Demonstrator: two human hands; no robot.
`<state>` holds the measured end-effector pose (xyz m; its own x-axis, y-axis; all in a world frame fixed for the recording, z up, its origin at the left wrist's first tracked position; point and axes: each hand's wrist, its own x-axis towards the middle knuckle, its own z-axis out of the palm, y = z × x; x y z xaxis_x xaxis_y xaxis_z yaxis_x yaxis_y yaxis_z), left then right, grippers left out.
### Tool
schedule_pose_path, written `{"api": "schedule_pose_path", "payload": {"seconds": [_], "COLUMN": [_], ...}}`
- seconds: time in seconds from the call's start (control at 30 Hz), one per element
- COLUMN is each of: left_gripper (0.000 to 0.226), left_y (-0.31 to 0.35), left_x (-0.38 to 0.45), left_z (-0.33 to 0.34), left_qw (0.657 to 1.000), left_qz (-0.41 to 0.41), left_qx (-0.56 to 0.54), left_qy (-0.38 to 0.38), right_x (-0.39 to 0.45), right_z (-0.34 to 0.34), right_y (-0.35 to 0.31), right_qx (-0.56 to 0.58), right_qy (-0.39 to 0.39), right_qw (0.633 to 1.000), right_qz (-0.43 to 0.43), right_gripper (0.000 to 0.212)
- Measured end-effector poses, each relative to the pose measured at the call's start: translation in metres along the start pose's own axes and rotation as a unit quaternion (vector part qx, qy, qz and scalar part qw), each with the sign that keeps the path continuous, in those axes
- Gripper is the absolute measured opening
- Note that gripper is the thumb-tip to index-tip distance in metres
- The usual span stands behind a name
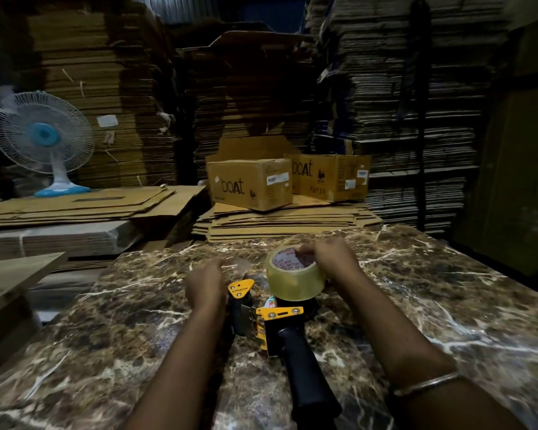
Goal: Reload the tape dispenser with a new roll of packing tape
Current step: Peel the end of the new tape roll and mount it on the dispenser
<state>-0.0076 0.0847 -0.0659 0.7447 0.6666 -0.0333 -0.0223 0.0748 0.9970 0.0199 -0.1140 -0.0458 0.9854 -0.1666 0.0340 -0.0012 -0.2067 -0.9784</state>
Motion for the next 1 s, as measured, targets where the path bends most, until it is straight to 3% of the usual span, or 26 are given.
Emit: {"api": "schedule_pose_path", "payload": {"seconds": [0.1, 0.17, 0.27, 0.33, 0.43, 0.53, 0.67, 0.8, 1.0], "left_gripper": [0.021, 0.032, 0.058, 0.073, 0.090, 0.090, 0.101, 0.096, 0.098], "left_y": [0.006, 0.009, 0.013, 0.015, 0.018, 0.018, 0.016, 0.016, 0.013], "left_x": [-0.014, -0.023, -0.037, -0.043, -0.044, -0.045, -0.042, -0.039, -0.033], "left_z": [0.006, 0.010, 0.010, 0.009, 0.005, 0.004, 0.001, 0.000, -0.002], "left_qw": [0.977, 0.930, 0.838, 0.803, 0.799, 0.804, 0.805, 0.800, 0.816], "left_qz": [0.190, 0.307, 0.375, 0.375, 0.350, 0.341, 0.349, 0.366, 0.339], "left_qx": [0.095, 0.197, 0.375, 0.434, 0.450, 0.438, 0.419, 0.410, 0.394], "left_qy": [-0.004, -0.053, -0.131, -0.162, -0.192, -0.214, -0.233, -0.241, -0.253], "right_x": [0.001, 0.002, 0.005, 0.005, 0.005, 0.002, -0.006, -0.015, -0.018], "right_z": [0.000, 0.000, 0.000, 0.000, 0.001, 0.003, 0.006, 0.007, 0.011], "right_y": [0.001, 0.001, 0.003, 0.005, 0.007, 0.012, 0.015, 0.019, 0.040], "right_qx": [0.014, 0.020, -0.010, -0.011, 0.006, 0.014, 0.007, 0.055, 0.089], "right_qy": [-0.009, -0.020, -0.038, -0.033, -0.049, -0.068, -0.056, -0.053, -0.058], "right_qw": [1.000, 1.000, 0.999, 0.999, 0.999, 0.997, 0.996, 0.990, 0.980], "right_qz": [0.005, 0.010, 0.016, 0.016, -0.003, -0.033, -0.074, -0.121, -0.170], "right_gripper": [0.019, 0.022, 0.023, 0.025, 0.018, 0.015, 0.032, 0.015, 0.033]}}
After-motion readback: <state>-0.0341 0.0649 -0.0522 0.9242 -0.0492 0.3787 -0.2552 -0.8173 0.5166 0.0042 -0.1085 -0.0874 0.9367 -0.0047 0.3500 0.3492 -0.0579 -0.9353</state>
